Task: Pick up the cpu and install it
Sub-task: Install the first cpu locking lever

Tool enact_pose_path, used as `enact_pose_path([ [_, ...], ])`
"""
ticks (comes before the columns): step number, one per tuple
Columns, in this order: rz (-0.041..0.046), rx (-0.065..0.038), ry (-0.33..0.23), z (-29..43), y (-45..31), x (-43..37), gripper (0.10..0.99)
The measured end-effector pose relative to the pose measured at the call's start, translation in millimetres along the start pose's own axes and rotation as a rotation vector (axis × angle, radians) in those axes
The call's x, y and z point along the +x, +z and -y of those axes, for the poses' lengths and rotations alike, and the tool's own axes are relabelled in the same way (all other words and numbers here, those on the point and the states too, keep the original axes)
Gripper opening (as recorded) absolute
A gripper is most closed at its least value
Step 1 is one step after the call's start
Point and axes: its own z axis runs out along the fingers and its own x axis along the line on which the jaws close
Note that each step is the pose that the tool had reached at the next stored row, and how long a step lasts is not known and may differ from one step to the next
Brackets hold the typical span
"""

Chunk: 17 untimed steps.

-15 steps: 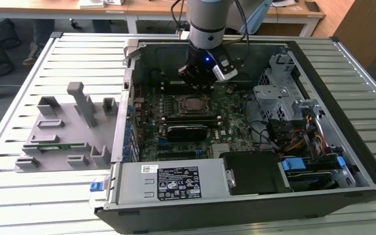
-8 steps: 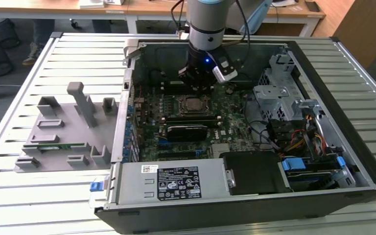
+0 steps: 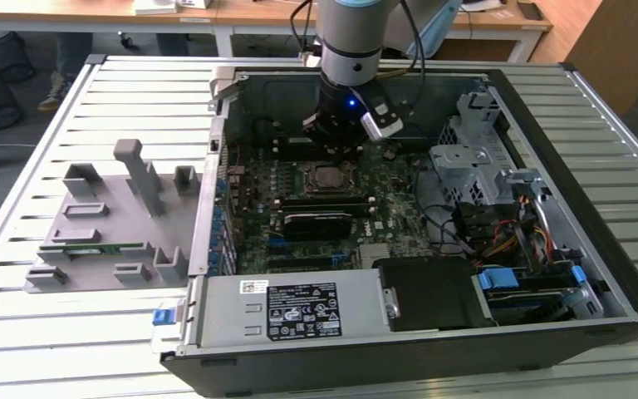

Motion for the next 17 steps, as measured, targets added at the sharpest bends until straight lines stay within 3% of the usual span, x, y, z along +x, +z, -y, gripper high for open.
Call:
enact_pose_path([
  [4, 0.0006, -0.007, -0.004, -0.9, -1.3, -0.2, 0.106],
  [9, 0.0001, -0.006, -0.006, -1.4, -15.8, -0.2, 0.106],
  [17, 0.0001, -0.006, -0.006, 3.8, -16.6, 0.2, 0.106],
])
